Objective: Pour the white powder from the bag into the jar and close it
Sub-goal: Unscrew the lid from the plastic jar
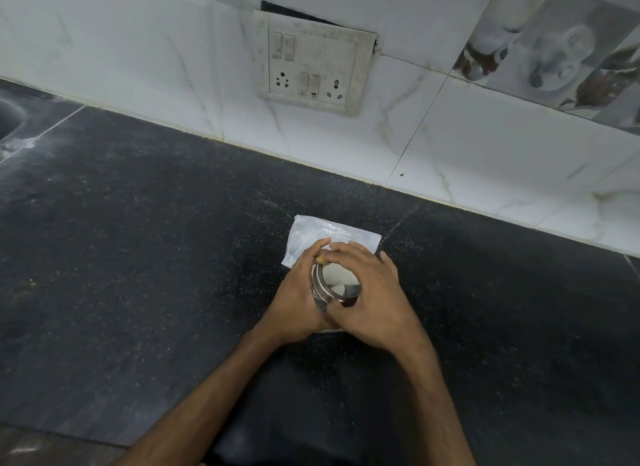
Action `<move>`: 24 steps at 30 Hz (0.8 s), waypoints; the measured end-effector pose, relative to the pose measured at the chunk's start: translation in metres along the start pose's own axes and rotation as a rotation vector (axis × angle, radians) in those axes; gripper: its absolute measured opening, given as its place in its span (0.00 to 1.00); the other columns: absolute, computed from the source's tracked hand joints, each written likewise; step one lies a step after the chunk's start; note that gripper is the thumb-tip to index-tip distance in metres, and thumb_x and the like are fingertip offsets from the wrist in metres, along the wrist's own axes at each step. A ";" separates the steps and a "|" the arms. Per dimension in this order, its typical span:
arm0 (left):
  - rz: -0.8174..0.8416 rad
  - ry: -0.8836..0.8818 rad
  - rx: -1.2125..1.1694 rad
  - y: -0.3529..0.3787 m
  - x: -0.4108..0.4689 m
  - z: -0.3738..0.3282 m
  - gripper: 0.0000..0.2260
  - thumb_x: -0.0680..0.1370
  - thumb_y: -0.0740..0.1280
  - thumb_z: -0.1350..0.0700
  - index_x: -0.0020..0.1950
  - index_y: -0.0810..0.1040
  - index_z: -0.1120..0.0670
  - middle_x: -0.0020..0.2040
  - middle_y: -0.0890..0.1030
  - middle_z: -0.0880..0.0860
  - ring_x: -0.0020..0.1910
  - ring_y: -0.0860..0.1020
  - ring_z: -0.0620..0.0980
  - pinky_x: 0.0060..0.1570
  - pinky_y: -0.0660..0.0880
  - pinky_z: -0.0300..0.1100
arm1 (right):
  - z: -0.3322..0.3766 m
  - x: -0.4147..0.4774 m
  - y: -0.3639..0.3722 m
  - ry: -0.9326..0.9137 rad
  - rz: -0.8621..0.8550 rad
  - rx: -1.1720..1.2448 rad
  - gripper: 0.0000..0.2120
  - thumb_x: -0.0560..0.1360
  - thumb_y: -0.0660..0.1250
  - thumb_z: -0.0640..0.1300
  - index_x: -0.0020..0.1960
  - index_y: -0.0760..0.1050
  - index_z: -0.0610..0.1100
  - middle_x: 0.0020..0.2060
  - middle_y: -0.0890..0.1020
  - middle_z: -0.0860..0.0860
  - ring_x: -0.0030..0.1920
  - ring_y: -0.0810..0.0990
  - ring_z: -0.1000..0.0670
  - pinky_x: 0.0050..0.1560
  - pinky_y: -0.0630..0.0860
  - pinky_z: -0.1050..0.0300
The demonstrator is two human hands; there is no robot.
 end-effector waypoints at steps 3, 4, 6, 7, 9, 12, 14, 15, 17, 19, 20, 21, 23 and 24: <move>0.000 0.010 0.009 0.000 0.000 0.000 0.48 0.62 0.84 0.56 0.76 0.61 0.51 0.71 0.73 0.46 0.70 0.73 0.46 0.69 0.71 0.51 | 0.004 -0.001 -0.001 0.020 -0.121 -0.010 0.26 0.66 0.69 0.59 0.64 0.73 0.60 0.69 0.72 0.61 0.73 0.65 0.60 0.77 0.51 0.44; 0.004 0.007 0.009 0.000 0.000 0.000 0.48 0.61 0.84 0.56 0.76 0.61 0.50 0.70 0.73 0.45 0.69 0.73 0.46 0.68 0.72 0.50 | 0.006 -0.002 0.000 0.033 -0.172 -0.003 0.26 0.66 0.68 0.62 0.63 0.73 0.59 0.66 0.74 0.60 0.68 0.69 0.61 0.75 0.57 0.44; 0.016 -0.001 0.006 -0.001 0.000 0.001 0.50 0.62 0.83 0.55 0.77 0.58 0.49 0.70 0.73 0.45 0.70 0.73 0.46 0.69 0.71 0.50 | 0.006 -0.003 0.004 0.019 -0.148 0.031 0.22 0.67 0.69 0.57 0.61 0.76 0.57 0.63 0.76 0.60 0.66 0.71 0.61 0.73 0.62 0.42; 0.026 0.001 0.004 -0.001 0.001 0.001 0.50 0.62 0.83 0.53 0.77 0.58 0.50 0.71 0.72 0.45 0.71 0.72 0.46 0.70 0.70 0.51 | 0.007 -0.002 0.005 -0.002 -0.083 0.041 0.21 0.68 0.69 0.52 0.61 0.77 0.57 0.65 0.75 0.61 0.70 0.68 0.61 0.75 0.57 0.40; 0.042 0.014 0.018 0.000 0.002 0.002 0.49 0.62 0.83 0.51 0.77 0.60 0.54 0.73 0.70 0.47 0.72 0.71 0.45 0.72 0.68 0.51 | 0.010 -0.001 0.005 -0.034 0.067 0.021 0.25 0.68 0.70 0.45 0.64 0.76 0.58 0.71 0.70 0.63 0.77 0.59 0.60 0.78 0.41 0.41; 0.025 0.004 -0.001 0.000 0.001 0.001 0.48 0.63 0.83 0.55 0.77 0.60 0.54 0.72 0.72 0.45 0.71 0.72 0.44 0.70 0.70 0.48 | 0.011 -0.002 0.003 -0.013 -0.070 0.027 0.24 0.69 0.69 0.54 0.65 0.74 0.57 0.70 0.71 0.61 0.75 0.62 0.61 0.78 0.46 0.43; 0.019 -0.001 0.006 0.000 -0.001 0.002 0.51 0.62 0.83 0.56 0.77 0.57 0.50 0.70 0.73 0.43 0.69 0.74 0.44 0.68 0.72 0.48 | 0.007 -0.004 0.005 0.030 -0.185 0.001 0.23 0.69 0.70 0.58 0.63 0.76 0.55 0.65 0.76 0.59 0.69 0.70 0.60 0.75 0.59 0.43; 0.022 -0.002 0.001 0.000 -0.001 0.003 0.51 0.62 0.83 0.56 0.78 0.57 0.49 0.69 0.74 0.43 0.69 0.74 0.44 0.69 0.72 0.49 | 0.005 -0.004 0.007 0.025 -0.181 0.010 0.22 0.69 0.70 0.56 0.62 0.77 0.54 0.64 0.77 0.59 0.68 0.71 0.59 0.74 0.62 0.43; 0.025 0.004 -0.012 0.000 0.000 0.005 0.51 0.62 0.83 0.56 0.78 0.56 0.48 0.71 0.72 0.44 0.71 0.72 0.45 0.71 0.69 0.50 | 0.005 -0.003 0.007 0.006 -0.070 0.040 0.22 0.69 0.70 0.49 0.63 0.76 0.56 0.67 0.75 0.62 0.73 0.65 0.61 0.78 0.52 0.42; 0.016 0.024 -0.015 0.000 0.001 0.002 0.49 0.62 0.83 0.57 0.76 0.59 0.45 0.72 0.71 0.44 0.71 0.71 0.45 0.72 0.68 0.47 | 0.007 -0.001 0.005 -0.023 0.014 0.031 0.25 0.69 0.71 0.46 0.65 0.74 0.58 0.68 0.72 0.65 0.76 0.59 0.62 0.79 0.43 0.44; 0.015 0.037 -0.010 0.000 0.002 0.000 0.48 0.62 0.83 0.58 0.74 0.60 0.44 0.71 0.72 0.44 0.71 0.72 0.44 0.71 0.68 0.45 | 0.008 -0.001 0.003 -0.027 -0.030 0.029 0.26 0.68 0.71 0.49 0.65 0.74 0.59 0.68 0.72 0.66 0.75 0.60 0.62 0.79 0.43 0.45; 0.015 0.041 -0.007 0.000 0.002 0.000 0.47 0.62 0.83 0.58 0.74 0.61 0.44 0.70 0.73 0.44 0.70 0.72 0.44 0.70 0.70 0.44 | 0.007 -0.002 0.002 -0.007 -0.109 0.029 0.26 0.68 0.71 0.55 0.65 0.73 0.59 0.66 0.73 0.66 0.74 0.64 0.62 0.78 0.47 0.47; 0.014 0.021 -0.010 0.000 0.000 0.002 0.49 0.61 0.84 0.57 0.76 0.60 0.46 0.68 0.75 0.44 0.67 0.75 0.44 0.67 0.73 0.44 | 0.007 -0.004 0.001 0.044 -0.240 -0.020 0.26 0.67 0.70 0.63 0.63 0.76 0.56 0.62 0.78 0.62 0.67 0.72 0.61 0.75 0.60 0.48; 0.018 0.012 -0.014 0.000 -0.001 0.004 0.51 0.61 0.84 0.56 0.76 0.58 0.47 0.67 0.76 0.45 0.66 0.76 0.44 0.66 0.73 0.45 | 0.007 -0.005 0.002 0.031 -0.261 -0.029 0.24 0.67 0.70 0.61 0.61 0.78 0.54 0.60 0.79 0.60 0.64 0.74 0.60 0.72 0.65 0.46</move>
Point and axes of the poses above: each hand's wrist, its own x-axis towards the middle knuckle, its own y-axis out of the palm, z = x × y, the point moved 3 cm from there along x, towards the middle knuckle
